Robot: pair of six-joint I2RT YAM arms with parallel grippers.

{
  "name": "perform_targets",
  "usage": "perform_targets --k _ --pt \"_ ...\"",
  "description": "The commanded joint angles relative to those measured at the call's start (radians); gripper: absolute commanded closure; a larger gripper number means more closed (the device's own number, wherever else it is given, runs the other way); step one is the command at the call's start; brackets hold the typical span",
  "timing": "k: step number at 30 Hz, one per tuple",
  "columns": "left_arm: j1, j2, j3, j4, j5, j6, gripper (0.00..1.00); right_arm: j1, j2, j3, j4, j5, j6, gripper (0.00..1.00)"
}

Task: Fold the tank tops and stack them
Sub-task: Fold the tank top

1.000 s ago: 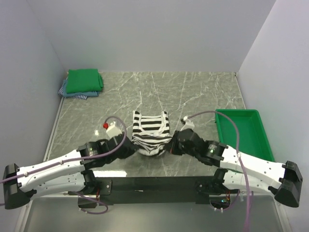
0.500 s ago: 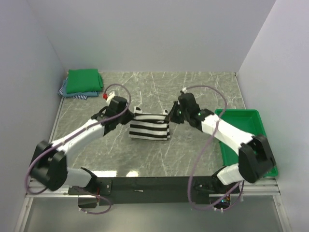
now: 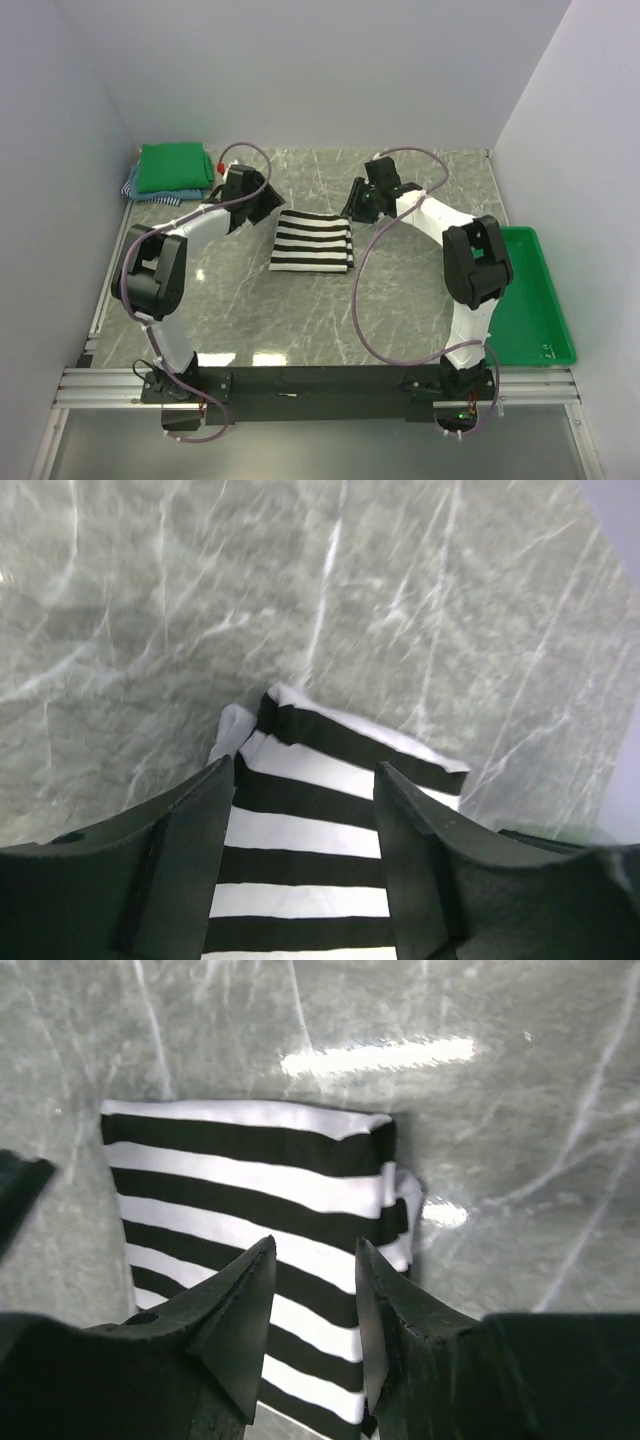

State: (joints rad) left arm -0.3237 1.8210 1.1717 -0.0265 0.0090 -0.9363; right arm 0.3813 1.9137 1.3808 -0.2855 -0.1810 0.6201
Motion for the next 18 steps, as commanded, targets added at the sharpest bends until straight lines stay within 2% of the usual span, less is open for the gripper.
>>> perform_targets --k 1,2,4,8,11,13,18 --pt "-0.005 -0.123 0.057 -0.019 -0.006 0.037 0.37 0.004 -0.088 0.019 -0.044 0.078 -0.049 0.55" --pt "-0.005 -0.138 0.048 -0.085 -0.07 0.034 0.37 0.016 -0.109 0.0 -0.047 0.092 -0.051 0.55" --pt "-0.005 -0.182 0.023 -0.127 -0.095 0.016 0.38 0.042 -0.174 -0.052 -0.067 0.153 -0.053 0.55" --pt "-0.005 -0.226 -0.093 -0.13 -0.051 0.013 0.37 0.122 -0.263 -0.164 -0.02 0.16 -0.019 0.56" --pt "0.002 -0.218 -0.107 -0.153 -0.04 0.066 0.34 0.149 -0.251 -0.198 0.0 0.167 -0.014 0.57" --pt "0.02 -0.218 -0.131 -0.155 -0.009 0.102 0.31 0.169 -0.225 -0.2 0.002 0.155 -0.017 0.58" --pt "0.078 -0.194 -0.193 -0.104 0.169 0.14 0.29 0.189 -0.147 -0.235 0.034 0.152 -0.019 0.59"
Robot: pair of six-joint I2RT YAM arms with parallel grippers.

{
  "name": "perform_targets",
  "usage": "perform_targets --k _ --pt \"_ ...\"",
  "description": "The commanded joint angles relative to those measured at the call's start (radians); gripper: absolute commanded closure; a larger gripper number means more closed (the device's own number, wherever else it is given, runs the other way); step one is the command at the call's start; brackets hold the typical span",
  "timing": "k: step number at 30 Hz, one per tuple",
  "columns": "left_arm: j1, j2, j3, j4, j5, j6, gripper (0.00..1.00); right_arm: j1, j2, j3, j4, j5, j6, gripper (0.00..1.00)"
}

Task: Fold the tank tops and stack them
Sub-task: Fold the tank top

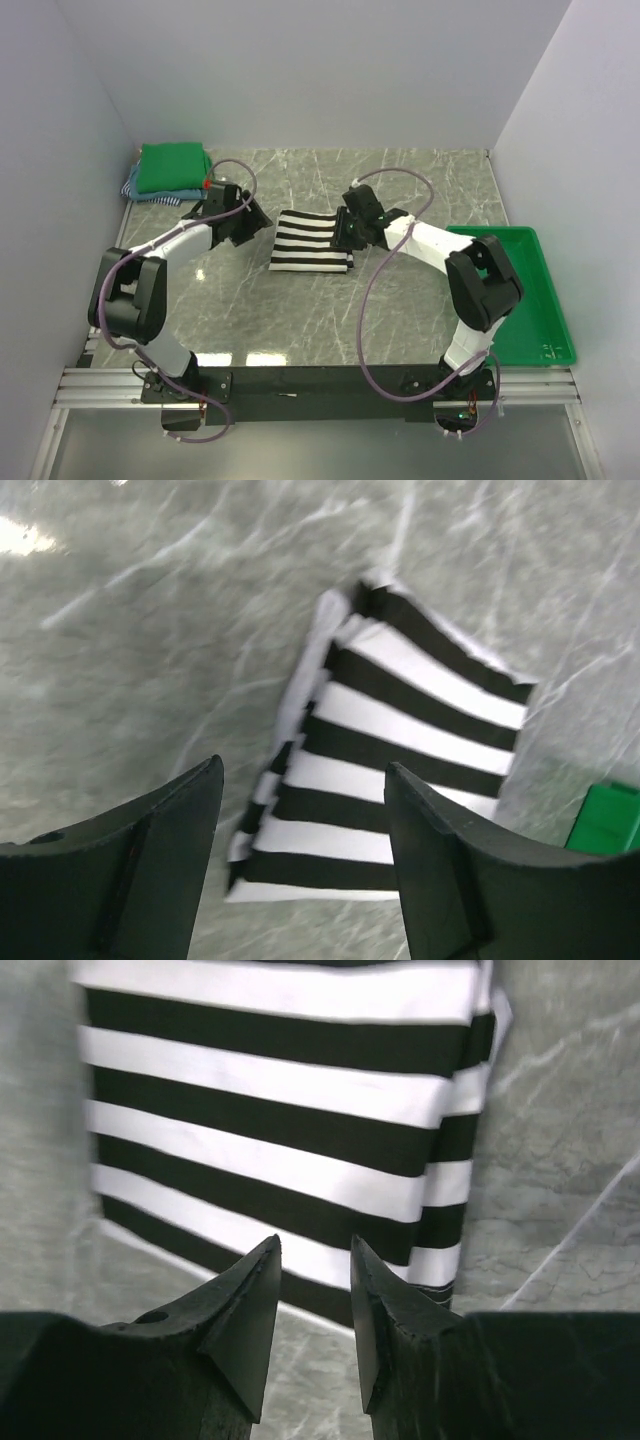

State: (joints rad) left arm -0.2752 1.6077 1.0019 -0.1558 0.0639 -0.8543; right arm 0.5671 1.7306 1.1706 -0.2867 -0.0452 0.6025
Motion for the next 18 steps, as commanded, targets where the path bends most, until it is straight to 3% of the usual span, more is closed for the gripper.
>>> perform_targets --k 1,5,18 --pt "0.033 0.043 -0.025 0.033 0.157 0.086 0.3 0.001 0.047 -0.034 0.041 0.016 0.0 0.59" --pt "0.037 0.109 -0.028 0.051 0.264 0.121 0.3 -0.009 0.086 -0.083 0.075 0.007 0.003 0.6" --pt "0.036 0.216 -0.114 0.179 0.381 0.072 0.31 -0.085 0.136 -0.149 0.132 -0.056 -0.006 0.63"
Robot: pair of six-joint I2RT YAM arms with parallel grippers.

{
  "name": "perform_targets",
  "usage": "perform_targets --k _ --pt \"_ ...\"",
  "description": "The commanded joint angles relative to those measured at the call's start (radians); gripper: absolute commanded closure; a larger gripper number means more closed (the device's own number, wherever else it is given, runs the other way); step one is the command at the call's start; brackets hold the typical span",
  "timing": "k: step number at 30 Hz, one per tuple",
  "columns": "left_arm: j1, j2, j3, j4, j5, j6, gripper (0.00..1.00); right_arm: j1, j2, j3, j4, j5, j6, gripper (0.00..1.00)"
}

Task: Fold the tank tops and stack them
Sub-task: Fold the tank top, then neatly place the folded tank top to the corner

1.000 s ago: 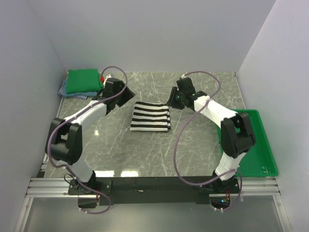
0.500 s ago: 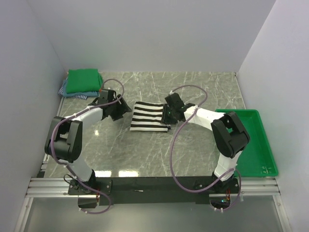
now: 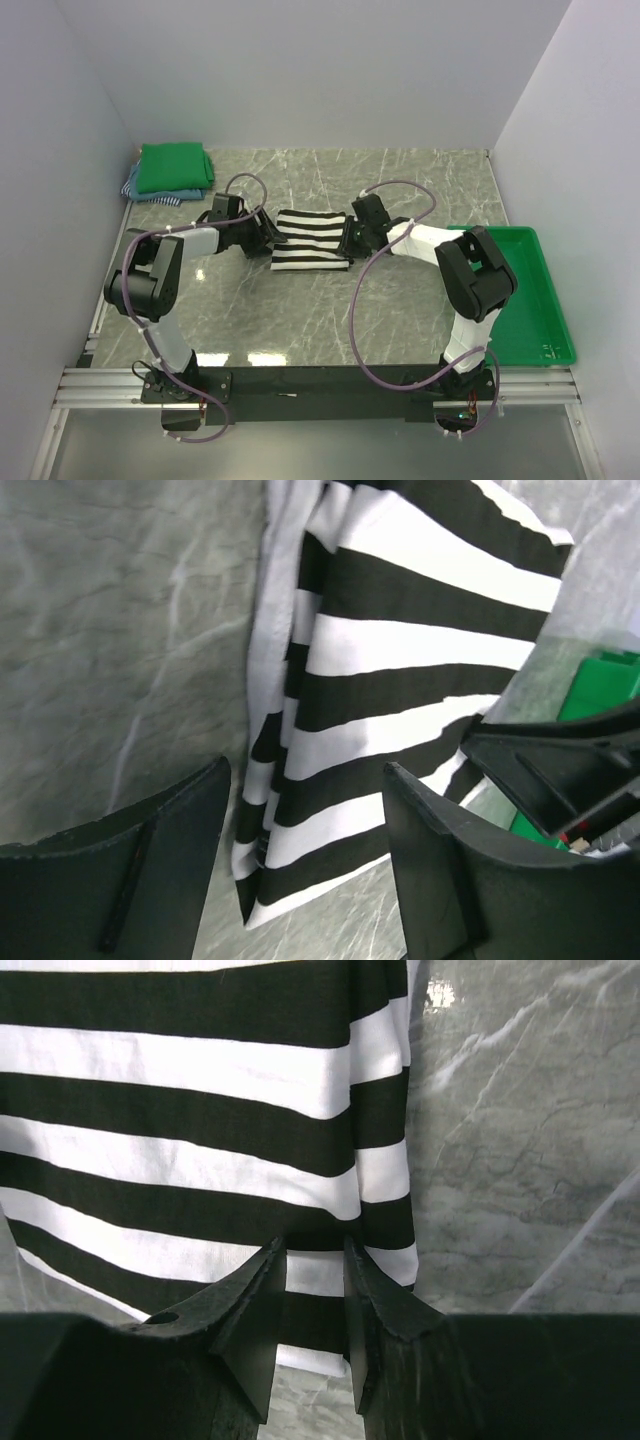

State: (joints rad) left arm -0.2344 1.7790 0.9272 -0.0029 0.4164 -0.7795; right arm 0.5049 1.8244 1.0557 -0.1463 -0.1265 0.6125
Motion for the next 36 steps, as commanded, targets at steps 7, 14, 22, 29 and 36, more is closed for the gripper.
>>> perform_targets --k 7,14,22,29,36 --pt "-0.031 0.068 -0.071 0.006 -0.097 -0.059 0.35 -0.042 0.053 -0.036 0.002 0.007 -0.013 0.63" --pt "-0.072 0.1 -0.044 -0.042 -0.191 -0.079 0.38 -0.049 0.046 -0.03 -0.001 -0.005 -0.017 0.64" --pt "-0.106 0.143 0.079 -0.137 -0.238 -0.032 0.61 -0.052 0.042 -0.033 0.004 -0.024 -0.019 0.64" --pt "-0.118 0.175 0.252 -0.294 -0.373 0.04 0.99 -0.052 -0.031 0.0 -0.027 -0.045 -0.031 0.54" --pt "-0.105 0.269 0.637 -0.532 -0.684 0.244 0.99 -0.051 -0.212 0.043 -0.11 -0.044 -0.025 0.43"
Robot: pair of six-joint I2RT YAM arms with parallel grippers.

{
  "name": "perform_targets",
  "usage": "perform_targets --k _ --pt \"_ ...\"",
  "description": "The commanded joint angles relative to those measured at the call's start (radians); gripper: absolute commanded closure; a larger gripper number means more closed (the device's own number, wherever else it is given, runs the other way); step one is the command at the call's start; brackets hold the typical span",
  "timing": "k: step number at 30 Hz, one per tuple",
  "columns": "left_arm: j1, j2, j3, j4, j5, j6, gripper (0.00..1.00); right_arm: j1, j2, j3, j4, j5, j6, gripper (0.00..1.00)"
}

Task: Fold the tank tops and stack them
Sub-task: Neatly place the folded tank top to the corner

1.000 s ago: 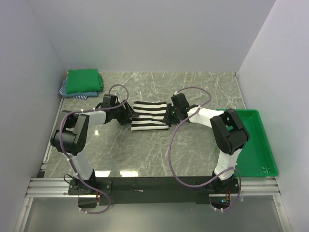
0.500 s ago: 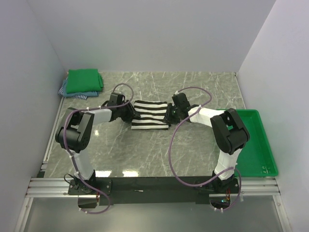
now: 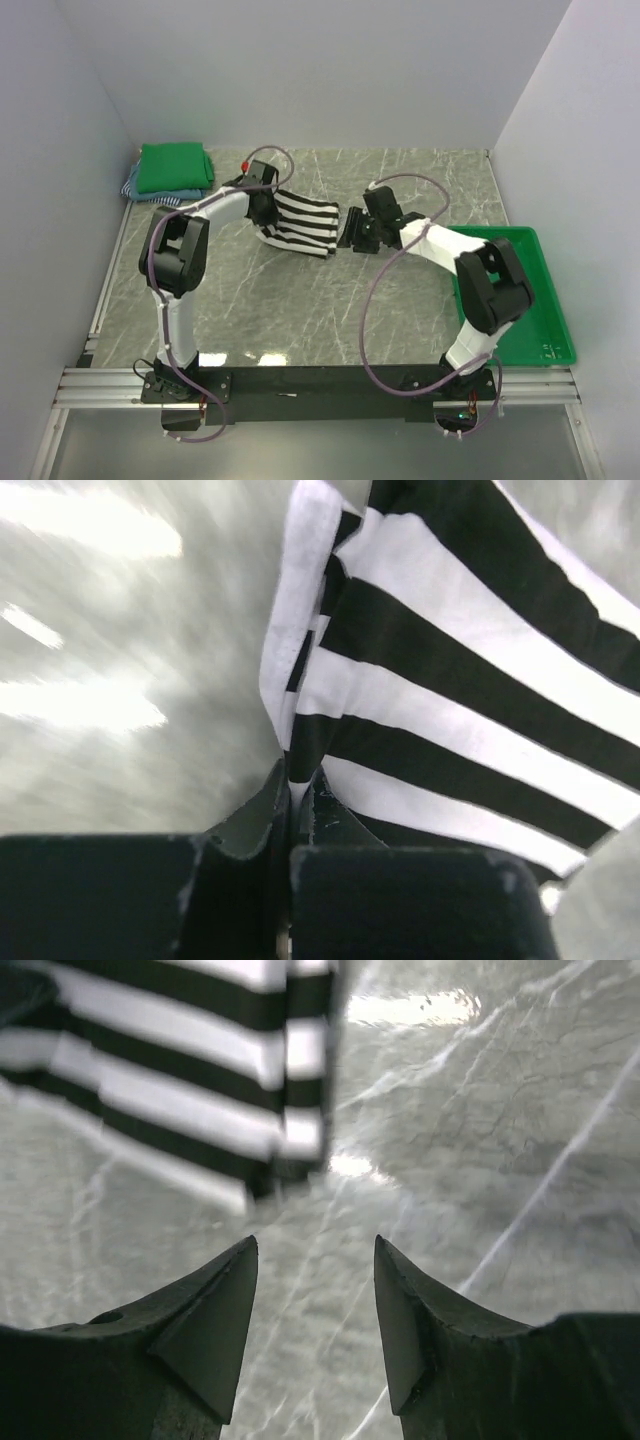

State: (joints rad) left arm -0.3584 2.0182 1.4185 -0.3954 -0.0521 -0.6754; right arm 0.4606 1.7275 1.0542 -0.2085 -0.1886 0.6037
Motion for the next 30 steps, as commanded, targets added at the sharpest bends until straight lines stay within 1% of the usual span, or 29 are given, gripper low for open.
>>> perform_targets --k 1,3,4,7,11,14,20,24,30 --pt "0.024 0.043 0.186 -0.164 -0.306 0.152 0.99 -0.007 -0.153 0.043 -0.061 0.027 -0.018 0.43" --pt "0.041 0.08 0.271 -0.192 -0.357 0.213 0.99 -0.005 -0.189 0.035 -0.071 0.035 -0.019 0.42" --pt "0.058 0.094 0.301 -0.198 -0.411 0.23 0.99 -0.005 -0.221 0.021 -0.074 0.038 -0.018 0.42" --pt "0.104 0.148 0.416 -0.241 -0.46 0.272 0.99 -0.005 -0.276 -0.016 -0.065 0.025 -0.016 0.42" --pt "0.153 0.183 0.525 -0.224 -0.477 0.33 0.99 0.001 -0.328 -0.054 -0.06 0.018 -0.019 0.42" --pt "0.165 0.201 0.557 -0.168 -0.515 0.393 1.0 0.01 -0.358 -0.075 -0.048 0.009 -0.018 0.42" --pt "0.193 0.315 0.804 -0.191 -0.545 0.456 1.0 0.024 -0.387 -0.102 -0.032 -0.011 -0.018 0.42" --pt "0.208 0.332 0.849 -0.16 -0.56 0.481 1.0 0.029 -0.39 -0.115 -0.026 -0.022 -0.021 0.42" --pt "0.257 0.292 0.844 -0.082 -0.505 0.485 1.0 0.03 -0.373 -0.12 -0.017 -0.037 -0.025 0.42"
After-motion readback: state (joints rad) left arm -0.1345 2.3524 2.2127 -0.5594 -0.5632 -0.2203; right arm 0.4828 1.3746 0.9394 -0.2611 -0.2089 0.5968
